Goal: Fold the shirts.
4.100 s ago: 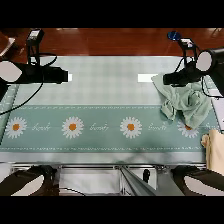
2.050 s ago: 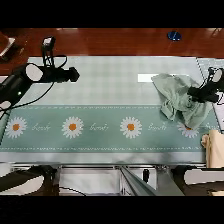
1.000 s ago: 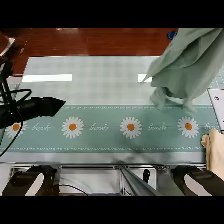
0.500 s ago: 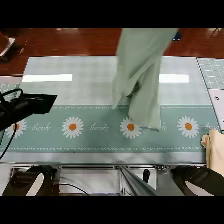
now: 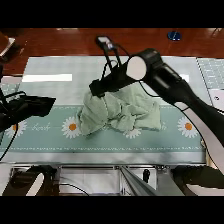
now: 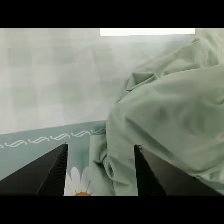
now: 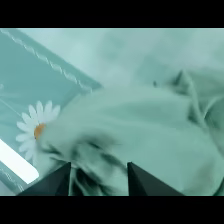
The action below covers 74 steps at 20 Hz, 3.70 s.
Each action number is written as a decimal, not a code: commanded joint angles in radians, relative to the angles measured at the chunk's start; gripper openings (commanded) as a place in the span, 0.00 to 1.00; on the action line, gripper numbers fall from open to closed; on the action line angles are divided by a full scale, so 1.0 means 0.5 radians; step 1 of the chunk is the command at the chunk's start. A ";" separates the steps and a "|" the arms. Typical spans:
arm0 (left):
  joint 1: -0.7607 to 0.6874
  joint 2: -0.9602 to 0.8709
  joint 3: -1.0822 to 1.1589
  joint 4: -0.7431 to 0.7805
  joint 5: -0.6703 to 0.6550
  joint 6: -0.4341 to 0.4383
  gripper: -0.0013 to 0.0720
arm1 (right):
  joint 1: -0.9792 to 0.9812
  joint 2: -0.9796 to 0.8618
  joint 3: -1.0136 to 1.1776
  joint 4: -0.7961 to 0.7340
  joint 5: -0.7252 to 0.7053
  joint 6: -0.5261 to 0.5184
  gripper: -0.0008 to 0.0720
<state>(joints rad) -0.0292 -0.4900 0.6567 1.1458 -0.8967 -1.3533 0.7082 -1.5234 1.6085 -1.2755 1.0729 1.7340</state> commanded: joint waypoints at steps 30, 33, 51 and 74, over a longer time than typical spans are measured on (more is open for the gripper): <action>-0.009 -1.360 -0.451 -1.524 -0.056 0.980 0.04 | -2.057 1.178 -2.271 0.711 -0.011 -0.568 0.56; -0.009 -1.365 -0.388 -1.524 -0.121 0.978 0.04 | -2.057 0.966 -2.263 0.719 -0.147 -0.602 0.56; 0.297 -1.154 0.147 -1.752 -0.468 0.970 0.04 | -1.635 0.665 -1.196 0.952 0.161 -0.929 0.04; 0.311 0.206 1.399 0.558 -0.524 -0.083 0.04 | -1.635 2.057 0.252 -0.690 1.010 -0.217 0.04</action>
<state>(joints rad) 0.2218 -0.4091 1.4147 1.2667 -1.1004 -1.3571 -0.1097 -0.5335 1.8290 -1.5883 1.4857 1.6012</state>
